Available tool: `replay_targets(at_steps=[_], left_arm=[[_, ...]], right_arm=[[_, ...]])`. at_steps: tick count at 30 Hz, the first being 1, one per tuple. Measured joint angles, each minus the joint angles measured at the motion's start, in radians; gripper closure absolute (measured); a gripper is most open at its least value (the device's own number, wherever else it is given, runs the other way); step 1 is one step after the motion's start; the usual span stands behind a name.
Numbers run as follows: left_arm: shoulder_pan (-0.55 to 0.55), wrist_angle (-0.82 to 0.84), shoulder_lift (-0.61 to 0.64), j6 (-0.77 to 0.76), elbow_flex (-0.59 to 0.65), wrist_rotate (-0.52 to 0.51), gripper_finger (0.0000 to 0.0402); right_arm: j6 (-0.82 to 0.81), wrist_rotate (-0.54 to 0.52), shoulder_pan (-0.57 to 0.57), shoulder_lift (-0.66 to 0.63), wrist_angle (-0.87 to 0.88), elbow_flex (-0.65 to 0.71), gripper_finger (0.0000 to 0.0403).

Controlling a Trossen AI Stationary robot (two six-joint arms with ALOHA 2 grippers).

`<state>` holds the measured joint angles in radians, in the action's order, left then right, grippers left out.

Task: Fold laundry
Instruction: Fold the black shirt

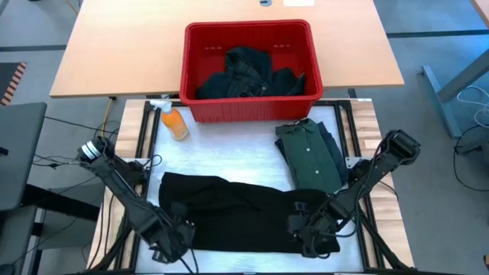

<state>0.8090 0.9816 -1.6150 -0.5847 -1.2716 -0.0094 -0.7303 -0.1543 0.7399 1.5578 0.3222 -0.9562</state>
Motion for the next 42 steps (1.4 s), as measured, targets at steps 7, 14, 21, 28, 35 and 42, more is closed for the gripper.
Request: replay_targets(at_steps=[7, 14, 21, 28, 35, 42], left_arm=[[-0.059, -0.116, -0.024, 0.017, 0.017, -0.032, 0.0401], [-0.092, -0.061, -0.024, 0.001, 0.083, 0.019, 0.0372], [-0.076, -0.114, -0.024, 0.009, 0.088, 0.125, 0.0307], [-0.068, -0.001, 0.011, -0.011, 0.088, 0.109, 0.0282], [-0.071, 0.207, 0.090, -0.113, 0.088, -0.234, 0.0287], [-0.319, -0.019, 0.173, 0.089, 0.159, -0.310, 0.0287]], right_arm=[[0.032, 0.000, 0.005, 0.000, -0.095, 0.000, 0.0275], [0.031, -0.001, 0.008, 0.000, -0.129, 0.000, 0.0275], [0.058, -0.006, 0.006, 0.000, -0.147, 0.000, 0.0275], [0.193, -0.052, -0.030, 0.000, -0.235, 0.000, 0.0275], [0.172, -0.097, -0.132, -0.010, -0.099, 0.000, 0.0275], [0.185, -0.050, -0.235, -0.086, -0.005, 0.000, 0.0275]])
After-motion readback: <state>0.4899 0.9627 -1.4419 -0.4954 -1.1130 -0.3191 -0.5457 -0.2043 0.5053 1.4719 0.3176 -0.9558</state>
